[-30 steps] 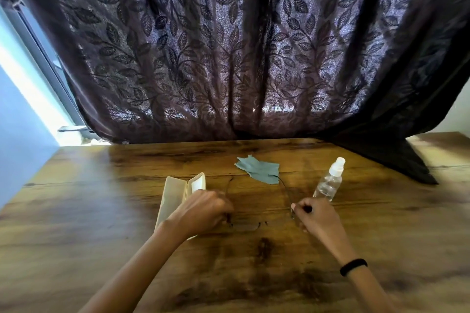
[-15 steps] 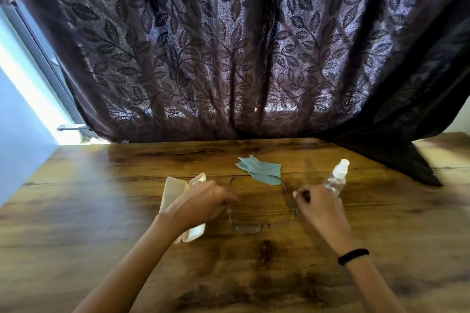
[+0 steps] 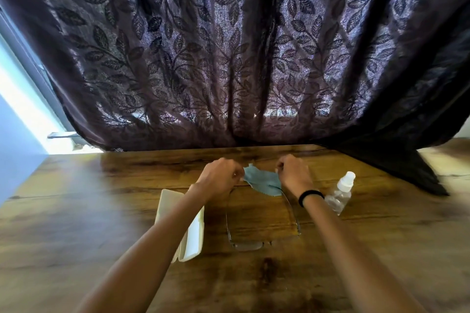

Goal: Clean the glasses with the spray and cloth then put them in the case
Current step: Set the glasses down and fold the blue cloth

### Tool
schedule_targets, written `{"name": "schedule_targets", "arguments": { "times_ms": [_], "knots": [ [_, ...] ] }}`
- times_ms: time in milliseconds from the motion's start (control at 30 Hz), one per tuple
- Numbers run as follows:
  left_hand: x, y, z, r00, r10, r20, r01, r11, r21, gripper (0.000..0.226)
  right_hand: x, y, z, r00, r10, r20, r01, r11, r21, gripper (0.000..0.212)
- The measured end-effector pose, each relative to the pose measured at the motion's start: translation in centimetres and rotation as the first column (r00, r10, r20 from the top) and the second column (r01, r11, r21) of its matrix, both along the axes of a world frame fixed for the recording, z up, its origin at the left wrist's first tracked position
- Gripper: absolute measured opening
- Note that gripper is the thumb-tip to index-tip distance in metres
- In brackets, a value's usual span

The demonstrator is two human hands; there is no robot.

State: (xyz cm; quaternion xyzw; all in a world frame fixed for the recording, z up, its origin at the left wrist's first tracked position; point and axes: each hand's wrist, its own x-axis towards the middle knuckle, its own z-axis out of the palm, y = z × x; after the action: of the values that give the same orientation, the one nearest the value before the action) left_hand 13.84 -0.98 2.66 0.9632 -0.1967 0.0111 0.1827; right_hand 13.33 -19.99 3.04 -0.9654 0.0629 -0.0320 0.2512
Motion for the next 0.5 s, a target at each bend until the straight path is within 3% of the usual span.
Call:
{"name": "schedule_targets", "arguments": {
  "times_ms": [67,200,367,500],
  "knots": [
    [0.4,-0.4,-0.6,0.999,0.021,-0.026,-0.021,1.000,0.013,0.018,0.8,-0.4,-0.9,0.999,-0.003,-0.035,0.002,1.000,-0.016,0.012],
    [1.0,-1.2,-1.7,0.993,0.103,-0.055,-0.104,0.994,-0.016,0.019,1.8,-0.8,-1.9,0.995,0.002,-0.103,-0.002,1.000,0.003,0.027],
    [1.2,-1.2,-2.5,0.970,0.212,-0.117,-0.218,0.975,-0.045,0.035,2.6,-0.9,-2.5,0.992,-0.001,-0.126,0.008,0.998,0.054,0.017],
    [1.2,-1.0,-2.5,0.964,0.201,-0.175,-0.213,0.976,-0.054,0.035,2.8,-0.8,-3.2,0.993,-0.013,-0.117,0.019,0.998,0.053,0.016]
  ]
}}
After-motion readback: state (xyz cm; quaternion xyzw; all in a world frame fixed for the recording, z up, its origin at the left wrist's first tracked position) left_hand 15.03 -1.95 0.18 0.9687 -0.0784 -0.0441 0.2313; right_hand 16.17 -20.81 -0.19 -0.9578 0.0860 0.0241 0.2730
